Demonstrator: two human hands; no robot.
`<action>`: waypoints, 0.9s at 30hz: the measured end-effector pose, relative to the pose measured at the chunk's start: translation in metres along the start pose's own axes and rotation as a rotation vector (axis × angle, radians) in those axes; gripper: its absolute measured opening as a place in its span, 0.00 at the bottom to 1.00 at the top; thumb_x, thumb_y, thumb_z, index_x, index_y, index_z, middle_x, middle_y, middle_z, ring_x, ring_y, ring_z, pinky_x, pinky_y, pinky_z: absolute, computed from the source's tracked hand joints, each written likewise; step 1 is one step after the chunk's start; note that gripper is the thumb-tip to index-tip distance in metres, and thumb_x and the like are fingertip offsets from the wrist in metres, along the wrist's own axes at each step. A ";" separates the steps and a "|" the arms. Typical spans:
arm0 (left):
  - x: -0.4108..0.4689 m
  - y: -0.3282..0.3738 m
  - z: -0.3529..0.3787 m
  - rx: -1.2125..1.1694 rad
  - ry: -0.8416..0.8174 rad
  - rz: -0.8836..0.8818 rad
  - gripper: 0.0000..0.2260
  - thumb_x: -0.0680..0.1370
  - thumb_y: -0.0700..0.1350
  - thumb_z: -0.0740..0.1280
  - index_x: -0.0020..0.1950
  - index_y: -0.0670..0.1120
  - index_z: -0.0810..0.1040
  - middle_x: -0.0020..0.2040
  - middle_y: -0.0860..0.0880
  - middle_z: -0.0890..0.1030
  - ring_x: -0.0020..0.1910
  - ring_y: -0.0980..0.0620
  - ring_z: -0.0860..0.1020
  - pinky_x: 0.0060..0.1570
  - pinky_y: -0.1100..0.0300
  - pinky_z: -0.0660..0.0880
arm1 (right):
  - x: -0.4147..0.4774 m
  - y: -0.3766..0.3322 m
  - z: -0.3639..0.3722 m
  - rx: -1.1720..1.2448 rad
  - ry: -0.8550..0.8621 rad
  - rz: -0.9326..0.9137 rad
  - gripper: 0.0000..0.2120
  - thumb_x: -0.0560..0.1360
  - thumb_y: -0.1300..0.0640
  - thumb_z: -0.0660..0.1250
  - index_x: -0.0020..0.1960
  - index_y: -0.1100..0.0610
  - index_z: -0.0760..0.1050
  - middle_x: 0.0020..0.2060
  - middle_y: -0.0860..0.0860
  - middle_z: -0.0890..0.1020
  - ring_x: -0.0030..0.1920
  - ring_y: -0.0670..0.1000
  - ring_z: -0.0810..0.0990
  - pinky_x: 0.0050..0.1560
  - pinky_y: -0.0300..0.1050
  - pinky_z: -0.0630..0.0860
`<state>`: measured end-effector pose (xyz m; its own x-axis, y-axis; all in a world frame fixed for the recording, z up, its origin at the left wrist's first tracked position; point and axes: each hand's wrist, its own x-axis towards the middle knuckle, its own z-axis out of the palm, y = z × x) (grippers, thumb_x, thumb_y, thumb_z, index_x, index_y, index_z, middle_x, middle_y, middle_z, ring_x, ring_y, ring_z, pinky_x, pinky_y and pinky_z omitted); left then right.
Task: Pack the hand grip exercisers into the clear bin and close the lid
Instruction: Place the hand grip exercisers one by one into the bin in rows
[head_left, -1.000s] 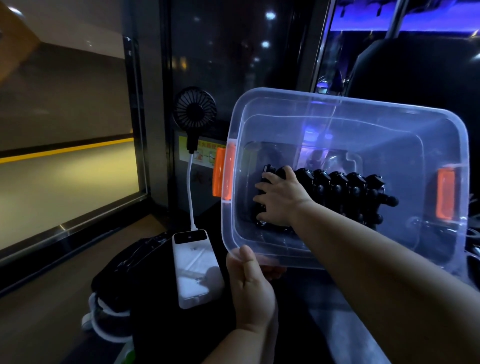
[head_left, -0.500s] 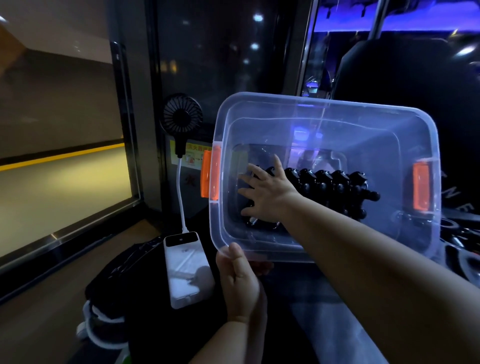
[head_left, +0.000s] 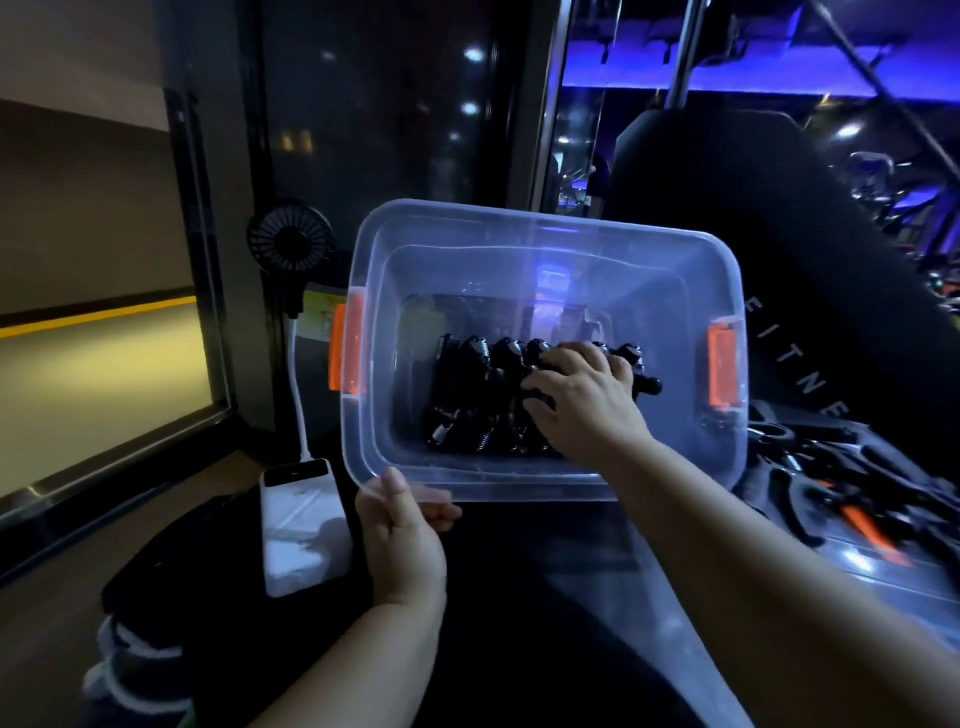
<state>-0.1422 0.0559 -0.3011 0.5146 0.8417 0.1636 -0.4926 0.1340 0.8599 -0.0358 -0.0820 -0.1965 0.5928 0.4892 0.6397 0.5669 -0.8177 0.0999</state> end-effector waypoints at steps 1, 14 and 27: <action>0.000 -0.001 0.000 0.009 0.002 0.005 0.13 0.84 0.49 0.53 0.45 0.44 0.68 0.26 0.49 0.79 0.22 0.55 0.76 0.23 0.66 0.72 | -0.008 0.007 -0.003 0.003 0.027 0.026 0.10 0.73 0.46 0.66 0.52 0.43 0.81 0.60 0.45 0.77 0.67 0.53 0.65 0.64 0.57 0.58; 0.004 -0.005 0.003 0.110 0.010 0.061 0.12 0.83 0.49 0.55 0.41 0.49 0.68 0.23 0.52 0.78 0.19 0.57 0.75 0.20 0.68 0.70 | -0.118 0.120 -0.030 0.138 0.392 0.515 0.07 0.73 0.54 0.67 0.49 0.52 0.81 0.49 0.53 0.80 0.53 0.60 0.76 0.52 0.53 0.67; -0.005 0.001 0.004 0.145 0.010 0.051 0.15 0.83 0.53 0.54 0.38 0.49 0.65 0.22 0.54 0.78 0.20 0.59 0.75 0.28 0.60 0.72 | -0.159 0.173 -0.008 0.101 -0.158 1.125 0.37 0.68 0.28 0.60 0.67 0.52 0.68 0.61 0.60 0.74 0.63 0.63 0.70 0.60 0.57 0.69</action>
<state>-0.1424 0.0497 -0.2986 0.4837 0.8509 0.2048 -0.4110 0.0143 0.9115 -0.0365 -0.3039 -0.2749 0.8552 -0.4674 0.2239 -0.2925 -0.7920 -0.5360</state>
